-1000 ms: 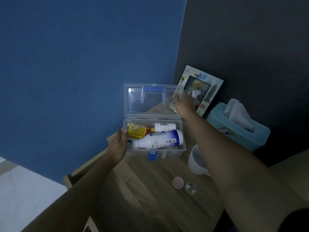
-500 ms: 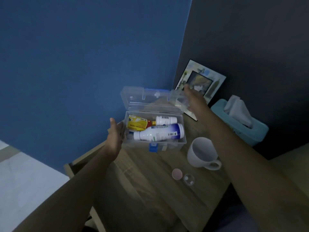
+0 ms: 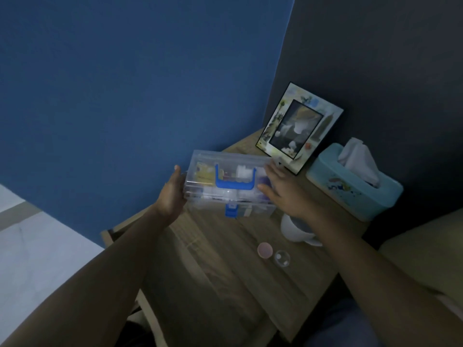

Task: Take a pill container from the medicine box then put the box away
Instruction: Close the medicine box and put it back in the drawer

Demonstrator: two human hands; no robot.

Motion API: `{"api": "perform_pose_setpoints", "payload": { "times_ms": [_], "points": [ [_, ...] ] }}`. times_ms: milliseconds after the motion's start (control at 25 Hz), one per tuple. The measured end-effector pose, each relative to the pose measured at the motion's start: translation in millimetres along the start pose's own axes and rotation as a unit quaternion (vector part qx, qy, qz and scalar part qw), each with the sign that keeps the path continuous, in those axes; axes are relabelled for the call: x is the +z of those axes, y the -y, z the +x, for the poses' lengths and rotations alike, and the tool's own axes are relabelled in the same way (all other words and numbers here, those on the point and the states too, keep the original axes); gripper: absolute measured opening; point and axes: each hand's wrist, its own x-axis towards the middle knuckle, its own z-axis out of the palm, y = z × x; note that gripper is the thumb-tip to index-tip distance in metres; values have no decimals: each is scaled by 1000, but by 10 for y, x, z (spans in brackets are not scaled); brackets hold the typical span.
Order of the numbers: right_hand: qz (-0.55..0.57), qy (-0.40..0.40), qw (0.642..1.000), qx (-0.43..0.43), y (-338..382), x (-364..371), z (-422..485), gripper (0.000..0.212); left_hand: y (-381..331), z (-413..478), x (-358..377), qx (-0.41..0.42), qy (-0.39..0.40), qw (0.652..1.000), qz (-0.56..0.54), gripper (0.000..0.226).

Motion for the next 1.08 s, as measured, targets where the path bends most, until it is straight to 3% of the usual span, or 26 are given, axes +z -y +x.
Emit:
{"api": "perform_pose_setpoints", "payload": {
  "times_ms": [200,520,640,720,800,840,920,1000,1080],
  "points": [
    [-55,41,997,22,76,107,-63,67,37,14,-20,4,-14,999,37,44],
    [-144,23,989,-15,125,147,-59,74,5,-117,113,51,-179,959,212,49],
    [-136,28,990,-10,134,141,-54,74,-38,-177,170,48,-181,957,223,55],
    [-124,32,992,-7,144,134,-58,74,26,-268,258,48,-264,949,167,63],
    [-119,33,992,-7,144,131,-59,73,229,-423,380,8,-421,905,67,53],
    [-119,34,992,-8,142,129,-60,73,363,-533,462,-35,-462,886,33,44],
    [-117,35,992,-11,133,127,-61,73,611,-690,645,-104,-425,899,2,31],
    [-115,33,993,-14,124,132,-59,73,727,-722,803,-109,-304,946,-36,20],
    [-114,30,993,-15,118,134,-53,73,675,-660,925,-106,-202,969,-99,18]
  ]
}}
